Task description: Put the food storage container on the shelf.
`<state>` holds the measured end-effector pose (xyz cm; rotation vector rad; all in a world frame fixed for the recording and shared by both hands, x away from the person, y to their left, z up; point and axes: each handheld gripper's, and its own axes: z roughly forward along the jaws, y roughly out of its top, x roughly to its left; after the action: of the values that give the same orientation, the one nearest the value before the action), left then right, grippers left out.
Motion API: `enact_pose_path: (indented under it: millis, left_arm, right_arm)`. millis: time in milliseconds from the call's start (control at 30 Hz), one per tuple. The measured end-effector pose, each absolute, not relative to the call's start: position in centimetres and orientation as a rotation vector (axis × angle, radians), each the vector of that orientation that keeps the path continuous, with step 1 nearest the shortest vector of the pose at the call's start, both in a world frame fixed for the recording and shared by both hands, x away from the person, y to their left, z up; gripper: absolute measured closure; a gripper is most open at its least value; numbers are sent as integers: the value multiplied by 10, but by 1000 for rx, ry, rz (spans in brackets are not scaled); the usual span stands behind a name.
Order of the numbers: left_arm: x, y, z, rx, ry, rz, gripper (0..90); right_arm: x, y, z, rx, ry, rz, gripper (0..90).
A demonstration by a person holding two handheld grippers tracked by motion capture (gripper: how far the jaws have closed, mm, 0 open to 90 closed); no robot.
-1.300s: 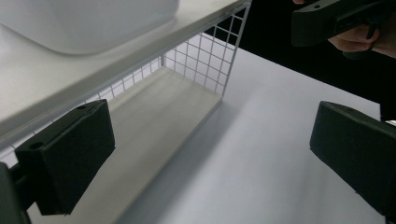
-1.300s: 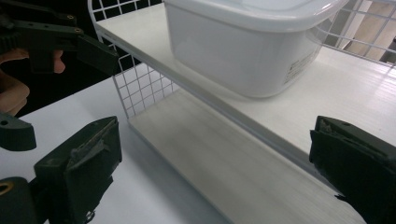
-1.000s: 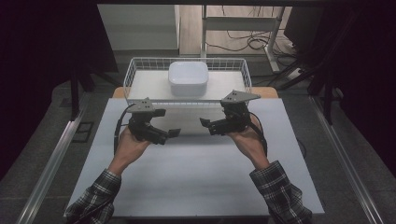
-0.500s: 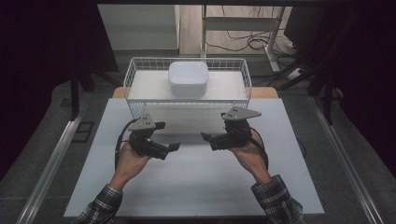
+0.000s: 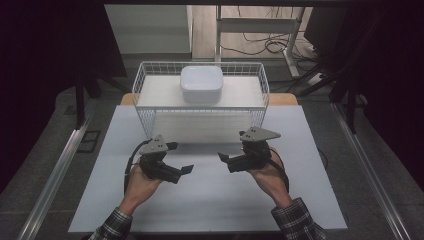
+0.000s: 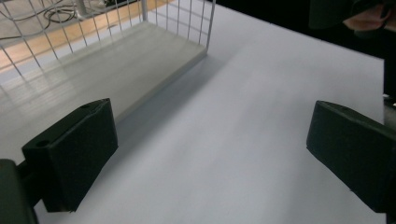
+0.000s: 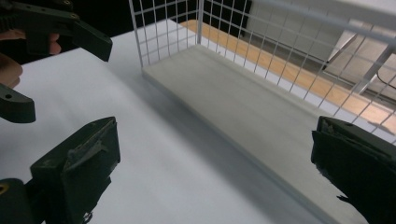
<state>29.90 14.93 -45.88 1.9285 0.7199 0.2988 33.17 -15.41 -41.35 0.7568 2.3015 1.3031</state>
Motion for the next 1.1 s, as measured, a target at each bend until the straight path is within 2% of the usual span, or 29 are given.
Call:
enact_pose_path:
  millis: [1100]
  left_arm:
    - [248, 187, -497, 1918, 841, 303, 15]
  right_arm:
    - [286, -211, -452, 842, 2279, 1272, 0]
